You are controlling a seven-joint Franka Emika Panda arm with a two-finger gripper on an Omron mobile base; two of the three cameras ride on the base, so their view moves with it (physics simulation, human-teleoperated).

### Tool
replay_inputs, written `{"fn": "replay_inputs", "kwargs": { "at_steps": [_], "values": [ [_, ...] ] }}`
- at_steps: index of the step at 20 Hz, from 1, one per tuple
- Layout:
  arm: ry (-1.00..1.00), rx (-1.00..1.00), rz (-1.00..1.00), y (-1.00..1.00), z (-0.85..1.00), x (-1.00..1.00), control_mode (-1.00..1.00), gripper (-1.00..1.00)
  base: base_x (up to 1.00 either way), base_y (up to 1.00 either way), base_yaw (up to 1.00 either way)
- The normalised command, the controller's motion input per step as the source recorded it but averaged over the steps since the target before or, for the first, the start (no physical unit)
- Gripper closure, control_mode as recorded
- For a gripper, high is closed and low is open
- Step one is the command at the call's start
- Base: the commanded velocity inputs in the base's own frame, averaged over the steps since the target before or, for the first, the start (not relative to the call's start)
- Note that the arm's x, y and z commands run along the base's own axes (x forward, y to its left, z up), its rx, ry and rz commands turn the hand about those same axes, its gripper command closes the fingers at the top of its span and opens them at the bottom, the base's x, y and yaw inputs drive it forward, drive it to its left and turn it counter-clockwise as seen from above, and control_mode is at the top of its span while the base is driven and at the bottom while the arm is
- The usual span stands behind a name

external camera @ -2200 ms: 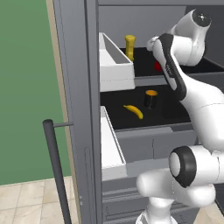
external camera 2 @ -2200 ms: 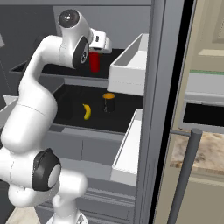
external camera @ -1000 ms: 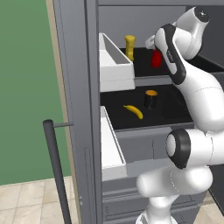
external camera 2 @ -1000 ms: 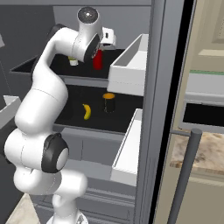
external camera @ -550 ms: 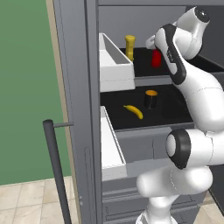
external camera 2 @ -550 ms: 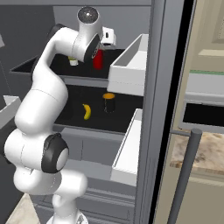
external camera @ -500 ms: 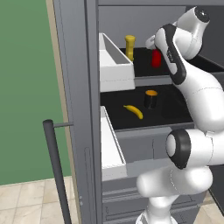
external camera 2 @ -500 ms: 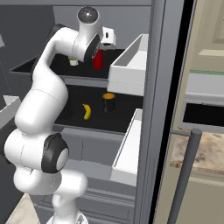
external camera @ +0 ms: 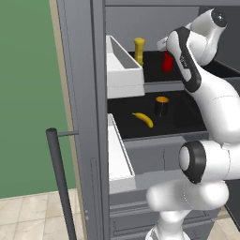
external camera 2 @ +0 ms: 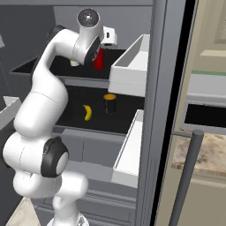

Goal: Place the mustard and ketchup from the counter to the top shelf of the fridge. If the existing items in the fridge are on the top shelf, move them to other shelves.

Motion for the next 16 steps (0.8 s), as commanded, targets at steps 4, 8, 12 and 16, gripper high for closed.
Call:
{"fn": "replay_inputs", "kwargs": {
  "at_steps": [4,8,12,16],
  "values": [
    [-0.21,0.00,0.00,0.01,0.00,-0.20,-1.00,-1.00,0.00,0.00,0.00],
    [-0.25,0.00,0.00,0.01,0.00,-0.41,-1.00,-1.00,0.00,0.00,0.00],
    [-0.24,0.00,0.00,0.01,0.10,-0.83,-1.00,-1.00,0.00,0.00,0.00],
    [-0.13,-0.01,-0.02,0.05,0.31,-1.00,-1.00,-1.00,0.00,0.00,0.00]
  ]
}}
